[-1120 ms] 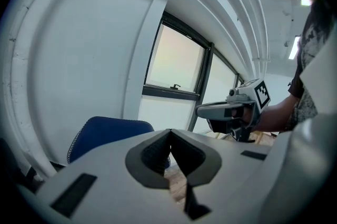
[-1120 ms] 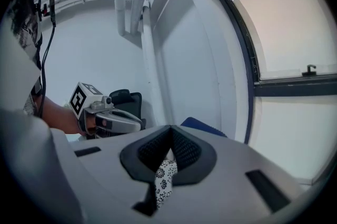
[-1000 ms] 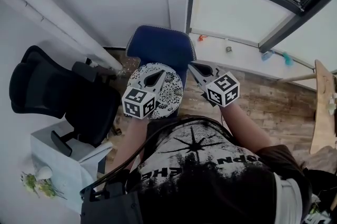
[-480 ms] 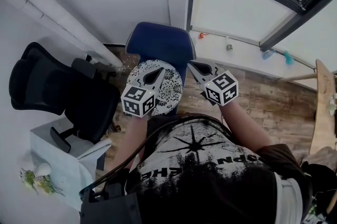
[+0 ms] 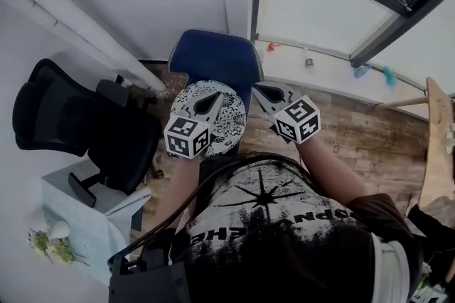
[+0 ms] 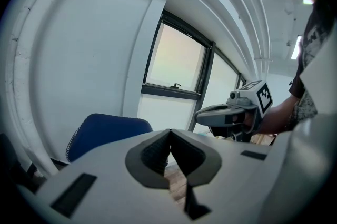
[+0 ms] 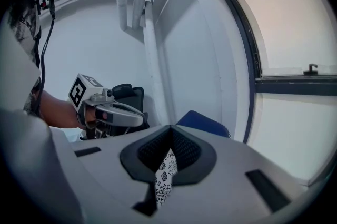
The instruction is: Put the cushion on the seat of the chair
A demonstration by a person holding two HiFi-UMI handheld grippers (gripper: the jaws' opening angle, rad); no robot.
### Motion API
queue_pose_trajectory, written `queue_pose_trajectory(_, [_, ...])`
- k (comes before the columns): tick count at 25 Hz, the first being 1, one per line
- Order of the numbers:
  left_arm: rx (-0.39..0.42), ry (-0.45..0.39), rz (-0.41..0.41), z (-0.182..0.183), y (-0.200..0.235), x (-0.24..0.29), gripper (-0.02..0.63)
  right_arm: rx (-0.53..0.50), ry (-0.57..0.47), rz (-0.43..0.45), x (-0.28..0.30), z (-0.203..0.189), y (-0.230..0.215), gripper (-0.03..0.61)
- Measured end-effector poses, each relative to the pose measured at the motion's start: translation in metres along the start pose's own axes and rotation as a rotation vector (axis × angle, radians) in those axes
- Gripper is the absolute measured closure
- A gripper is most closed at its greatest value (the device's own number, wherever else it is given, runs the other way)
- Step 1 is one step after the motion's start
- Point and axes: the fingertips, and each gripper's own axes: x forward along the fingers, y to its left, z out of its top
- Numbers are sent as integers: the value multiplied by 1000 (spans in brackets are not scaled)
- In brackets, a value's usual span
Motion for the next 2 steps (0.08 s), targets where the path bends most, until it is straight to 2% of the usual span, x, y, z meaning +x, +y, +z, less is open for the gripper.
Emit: queue_pose_trajectory(2, [-2,2,-3,0,-3,2,600,-6,9,4,-3,-2,0,560])
